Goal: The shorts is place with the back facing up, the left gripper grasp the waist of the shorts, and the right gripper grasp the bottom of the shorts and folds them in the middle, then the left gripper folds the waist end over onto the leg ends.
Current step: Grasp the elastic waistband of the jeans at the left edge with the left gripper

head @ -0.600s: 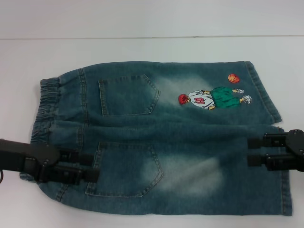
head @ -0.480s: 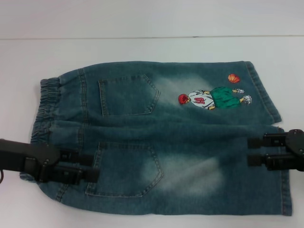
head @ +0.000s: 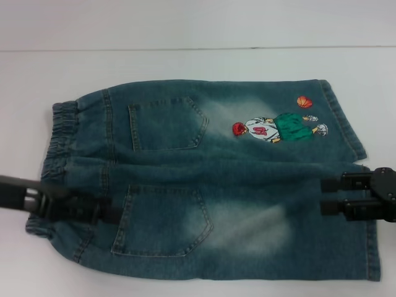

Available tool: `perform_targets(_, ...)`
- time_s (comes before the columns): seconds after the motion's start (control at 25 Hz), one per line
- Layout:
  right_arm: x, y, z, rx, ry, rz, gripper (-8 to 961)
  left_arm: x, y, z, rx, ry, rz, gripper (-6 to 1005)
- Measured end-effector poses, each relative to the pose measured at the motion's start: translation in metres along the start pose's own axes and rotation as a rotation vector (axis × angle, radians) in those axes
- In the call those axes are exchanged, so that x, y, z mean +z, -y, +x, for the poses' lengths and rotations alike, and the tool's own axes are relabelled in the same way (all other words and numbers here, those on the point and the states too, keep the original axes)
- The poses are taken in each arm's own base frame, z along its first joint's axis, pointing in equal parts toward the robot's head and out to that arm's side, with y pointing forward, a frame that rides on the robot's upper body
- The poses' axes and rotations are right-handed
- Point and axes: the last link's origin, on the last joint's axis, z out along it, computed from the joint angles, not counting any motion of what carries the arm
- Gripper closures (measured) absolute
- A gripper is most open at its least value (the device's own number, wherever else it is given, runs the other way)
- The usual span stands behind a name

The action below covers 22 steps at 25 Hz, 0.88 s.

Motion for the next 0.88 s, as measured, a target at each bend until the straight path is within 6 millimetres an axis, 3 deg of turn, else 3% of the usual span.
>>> perform_targets(0.24, 0.000, 0.000, -0.002, -0.006, -0.001, 0.003, 220, -0.017, 0.003, 0.020, -0.174, 0.066, 0.119, 304)
perform_targets(0.44, 0.001, 0.002, -0.006, -0.018, -0.006, 0.005, 220, -0.027, 0.022, 0.030, -0.351, 0.121, 0.295, 313)
perform_targets(0.88, 0.008, 0.006, -0.010, -0.033, -0.048, 0.016, 219, -0.032, 0.049, 0.020, -0.552, 0.114, 0.485, 333)
